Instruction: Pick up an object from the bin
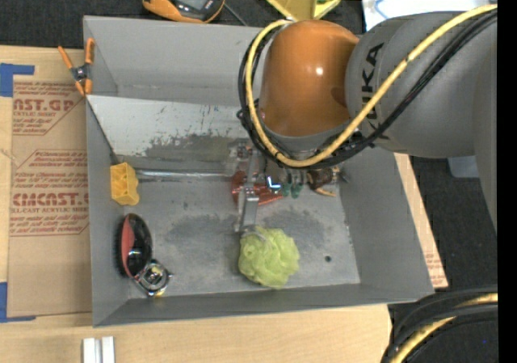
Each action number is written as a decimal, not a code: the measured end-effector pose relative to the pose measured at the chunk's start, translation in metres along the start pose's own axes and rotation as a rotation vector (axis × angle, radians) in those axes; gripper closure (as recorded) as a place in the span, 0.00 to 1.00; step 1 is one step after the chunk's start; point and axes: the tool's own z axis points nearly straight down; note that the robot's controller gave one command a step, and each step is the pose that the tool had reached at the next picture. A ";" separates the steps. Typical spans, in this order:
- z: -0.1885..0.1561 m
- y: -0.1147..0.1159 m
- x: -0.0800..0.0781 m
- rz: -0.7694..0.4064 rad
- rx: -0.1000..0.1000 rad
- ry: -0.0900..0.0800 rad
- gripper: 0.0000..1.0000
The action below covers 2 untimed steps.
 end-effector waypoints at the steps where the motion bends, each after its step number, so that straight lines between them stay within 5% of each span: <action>1: -0.005 -0.001 -0.002 0.001 -0.001 -0.009 0.00; 2: 0.111 -0.070 0.021 -0.243 -0.001 -0.008 0.00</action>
Offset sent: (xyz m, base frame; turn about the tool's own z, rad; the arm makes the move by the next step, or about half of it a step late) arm -0.0292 -0.0923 -0.1457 -0.3107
